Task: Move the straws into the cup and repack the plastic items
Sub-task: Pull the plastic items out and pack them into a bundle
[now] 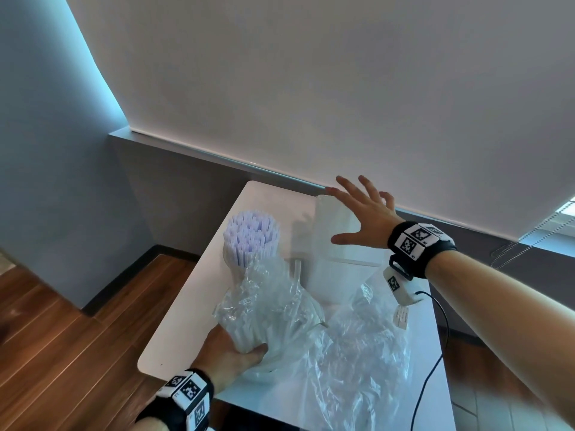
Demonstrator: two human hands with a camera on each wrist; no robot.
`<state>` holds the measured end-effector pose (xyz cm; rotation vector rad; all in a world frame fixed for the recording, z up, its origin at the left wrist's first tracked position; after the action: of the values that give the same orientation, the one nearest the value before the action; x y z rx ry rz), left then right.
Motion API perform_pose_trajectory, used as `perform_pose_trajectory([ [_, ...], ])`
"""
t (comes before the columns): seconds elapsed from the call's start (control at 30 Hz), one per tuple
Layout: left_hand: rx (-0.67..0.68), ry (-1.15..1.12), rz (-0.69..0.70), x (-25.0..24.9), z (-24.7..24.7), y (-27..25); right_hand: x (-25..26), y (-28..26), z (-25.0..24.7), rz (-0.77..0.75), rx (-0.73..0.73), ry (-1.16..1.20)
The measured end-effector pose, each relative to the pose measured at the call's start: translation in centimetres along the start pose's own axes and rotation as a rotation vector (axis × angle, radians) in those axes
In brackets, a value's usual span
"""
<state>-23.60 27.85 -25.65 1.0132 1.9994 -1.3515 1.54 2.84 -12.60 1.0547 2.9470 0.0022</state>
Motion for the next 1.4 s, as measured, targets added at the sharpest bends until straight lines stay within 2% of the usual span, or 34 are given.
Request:
perform_pose_trajectory([
  [0.13, 0.007, 0.012, 0.01, -0.1, 0.1, 0.0, -1.3, -0.2, 0.5, 0.001, 0.009, 0.082],
  [0.23, 0.003, 0.011, 0.023, -0.2, 0.1, -0.1, -2.1, 0.0, 0.4, -0.04, -0.159, 0.179],
  [0.3, -0.001, 0.014, 0.026, -0.1, 0.1, -0.1, -2.3, -0.2, 0.0, -0.007, -0.215, 0.238],
  [0.37, -0.004, 0.016, 0.027, 0.1, 0.1, 0.2, -2.0, -0.4, 0.0, 0.015, -0.131, 0.197],
  [0.43, 0.006, 0.01, 0.033, 0.2, 0.1, 0.3, -1.3, -0.7, 0.7, 0.041, 0.059, 0.049],
  [0.5, 0.013, 0.007, 0.033, 0.1, 0.1, 0.1, -0.8, -0.9, 0.7, 0.087, 0.119, 0.011],
  [0.53, 0.017, 0.008, 0.033, 0.1, 0.1, 0.1, -0.4, -1.0, 0.1, 0.106, 0.068, 0.04],
  [0.6, 0.027, 0.009, 0.027, 0.0, 0.1, 0.0, 0.7, -1.4, -1.6, 0.097, -0.158, 0.085],
  [0.67, 0.028, 0.004, 0.022, -0.2, -0.1, -0.4, 3.1, -2.1, -3.4, -0.007, -0.37, 0.137],
  [0.73, 0.03, -0.002, -0.01, -0.3, -0.2, -0.7, 6.7, -3.1, -4.4, -0.144, -0.435, 0.301],
  [0.8, 0.033, -0.018, -0.04, -0.3, -0.7, -1.0, 10.4, -4.8, -4.2, -0.161, -0.358, 0.434],
  [0.87, 0.073, -0.025, -0.059, 0.1, -1.2, -1.0, 13.1, -6.7, -2.8, -0.042, -0.191, 0.525],
  [0.93, 0.135, -0.036, -0.018, 0.0, -1.4, -1.4, 15.2, -8.2, -0.5, 0.054, -0.004, 0.631],
  [1.0, 0.161, -0.036, 0.032, -0.2, -1.5, -1.7, 16.8, -8.9, 1.9, 0.086, 0.118, 0.729],
  [1.2, 0.129, -0.096, 0.006, 0.3, -2.1, -1.7, 18.3, -7.9, 5.8, 0.11, 0.01, 0.899],
  [1.3, 0.14, -0.145, 0.064, -0.8, -1.6, -2.6, 18.3, -7.1, 6.0, 0.044, -0.03, 0.88],
  [1.4, 0.164, -0.119, 0.141, -2.3, -1.6, -2.9, 18.0, -6.7, 5.2, -0.016, -0.166, 0.877],
])
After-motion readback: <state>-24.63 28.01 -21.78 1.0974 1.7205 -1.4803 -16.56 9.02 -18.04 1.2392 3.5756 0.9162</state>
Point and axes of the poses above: each hand's wrist, its own y-axis towards the middle knuckle, its own z-axis out of the palm, x = y × z, the point moved 1 cm from there along y, towards the middle knuckle, and after that the axes turned 15 degrees about -z, right-handed, at the moved point
